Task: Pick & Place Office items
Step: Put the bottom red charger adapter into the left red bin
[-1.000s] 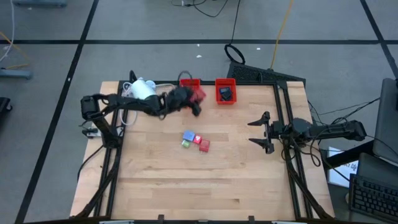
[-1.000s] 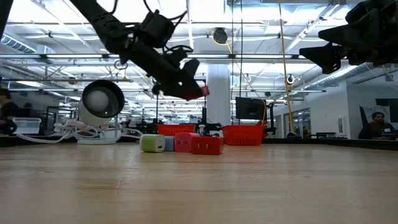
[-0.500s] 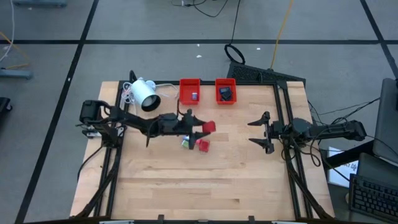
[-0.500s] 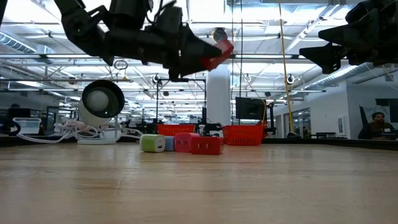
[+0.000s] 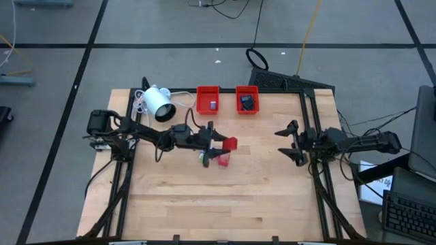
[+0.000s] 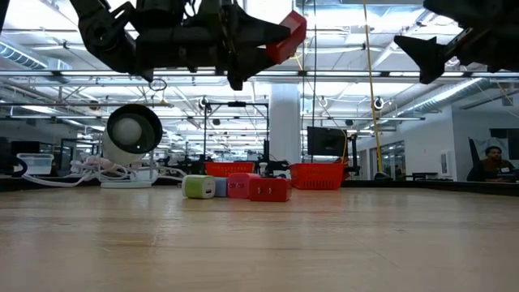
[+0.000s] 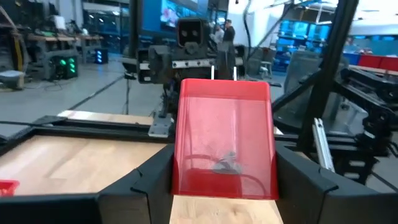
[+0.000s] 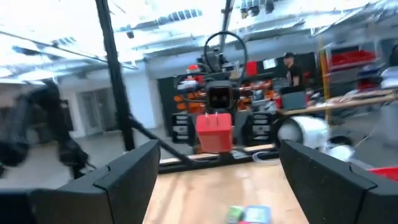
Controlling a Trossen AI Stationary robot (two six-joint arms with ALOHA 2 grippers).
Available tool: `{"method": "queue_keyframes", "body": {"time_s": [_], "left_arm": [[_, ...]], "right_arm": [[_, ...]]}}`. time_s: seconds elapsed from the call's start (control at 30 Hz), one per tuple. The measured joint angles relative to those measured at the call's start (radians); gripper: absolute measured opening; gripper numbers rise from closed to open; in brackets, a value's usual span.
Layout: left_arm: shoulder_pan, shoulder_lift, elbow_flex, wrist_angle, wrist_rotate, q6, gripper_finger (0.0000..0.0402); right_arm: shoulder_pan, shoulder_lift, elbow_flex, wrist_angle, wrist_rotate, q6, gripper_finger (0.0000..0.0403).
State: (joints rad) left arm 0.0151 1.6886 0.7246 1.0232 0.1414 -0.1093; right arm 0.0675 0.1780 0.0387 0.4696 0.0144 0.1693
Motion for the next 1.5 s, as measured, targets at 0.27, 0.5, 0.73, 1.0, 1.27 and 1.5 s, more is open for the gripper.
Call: {"method": "queue_keyframes", "body": {"time_s": [0.27,0.5,0.73,1.0,1.27,1.5], "left_arm": [[-0.013,0.0,0.0,0.003,0.046,0.0,0.0219],[-0.003,0.0,0.0,0.002,0.035,0.0,0.0213],[-0.003,0.0,0.0,0.008,0.079,-0.037,0.022],[-0.011,0.0,0.0,0.022,0.147,-0.063,0.0212],[-0.011,0.0,0.001,-0.027,0.054,-0.018,0.0216],[-0.01,0.001,0.001,-0.03,0.0,0.053,0.0212]], "right_arm": [[0.0,0.066,0.0,0.031,0.024,0.086,0.032],[0.0,0.306,0.0,0.288,0.01,0.081,0.032],[0.0,0.601,0.04,0.502,0.014,-0.015,0.032],[0.0,0.947,0.268,0.468,0.012,-0.238,0.032],[0.0,1.136,0.483,0.452,-0.025,-0.237,0.032],[0.0,1.231,0.561,0.488,-0.041,-0.164,0.032]]}}
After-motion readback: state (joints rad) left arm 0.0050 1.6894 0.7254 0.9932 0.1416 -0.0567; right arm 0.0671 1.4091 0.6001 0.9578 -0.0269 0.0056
